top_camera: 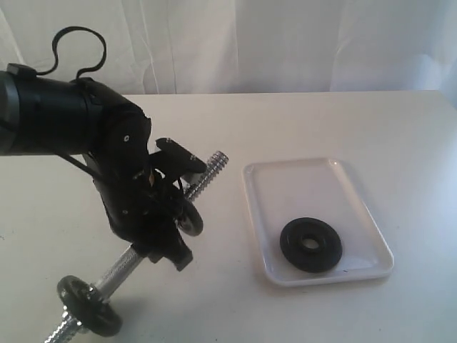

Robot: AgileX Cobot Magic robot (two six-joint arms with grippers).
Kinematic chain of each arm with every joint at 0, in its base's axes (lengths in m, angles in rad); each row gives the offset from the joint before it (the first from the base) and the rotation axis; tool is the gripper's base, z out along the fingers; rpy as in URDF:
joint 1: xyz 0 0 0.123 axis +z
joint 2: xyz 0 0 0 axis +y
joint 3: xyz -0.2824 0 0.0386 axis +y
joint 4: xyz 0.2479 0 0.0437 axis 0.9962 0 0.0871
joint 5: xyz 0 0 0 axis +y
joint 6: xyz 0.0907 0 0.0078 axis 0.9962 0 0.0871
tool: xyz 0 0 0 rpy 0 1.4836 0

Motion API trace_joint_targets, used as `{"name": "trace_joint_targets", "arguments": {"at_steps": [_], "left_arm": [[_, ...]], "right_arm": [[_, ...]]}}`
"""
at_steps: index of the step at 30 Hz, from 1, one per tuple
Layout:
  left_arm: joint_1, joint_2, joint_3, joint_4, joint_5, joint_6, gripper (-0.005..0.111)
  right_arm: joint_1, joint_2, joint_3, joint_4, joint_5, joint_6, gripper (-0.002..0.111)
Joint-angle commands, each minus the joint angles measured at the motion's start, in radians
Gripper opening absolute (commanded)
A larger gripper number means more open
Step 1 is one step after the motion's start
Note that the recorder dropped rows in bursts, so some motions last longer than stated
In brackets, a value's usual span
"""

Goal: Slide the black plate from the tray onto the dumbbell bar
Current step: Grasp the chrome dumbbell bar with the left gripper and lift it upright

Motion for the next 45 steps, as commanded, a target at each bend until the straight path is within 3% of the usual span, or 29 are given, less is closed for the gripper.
{"name": "trace_joint_targets", "arguments": {"at_steps": [1,8,11,27,32,38,41,45], "left_arm": [[-0.036,-0.056,0.031,-0.002,0.040,0.101,0.000],[-0.039,-0.058,0.078,-0.012,0.052,0.178,0.000],[-0.039,-0.069,0.101,-0.014,-0.006,0.178,0.000],[-0.039,-0.207,0.105,-0.055,-0.015,0.178,0.000],[-0.039,-0.205,0.105,-0.072,-0.019,0.178,0.000],[-0.039,-0.205,0.105,-0.072,-0.023,0.163,0.000],[-0.039,-0.205,0.105,-0.072,-0.034,0.162,0.000],[-0.039,-0.205,0.105,-0.087,-0.037,0.162,0.000]], "right_arm": [[0.000,-0.005,0.002,-0.003,-0.016,-0.001,0.000],[0.000,-0.005,0.002,-0.003,-0.013,-0.001,0.000],[0.000,-0.005,0.002,-0.003,-0.013,-0.001,0.000],[0.000,-0.005,0.002,-0.003,-0.064,0.010,0.000],[0.000,-0.005,0.002,0.014,-0.387,0.145,0.000],[0.000,-0.005,0.002,0.017,-0.868,0.145,0.000],[0.000,-0.005,0.002,0.159,-1.021,0.065,0.000],[0.000,0.049,-0.100,0.648,-0.736,-0.055,0.000]]}}
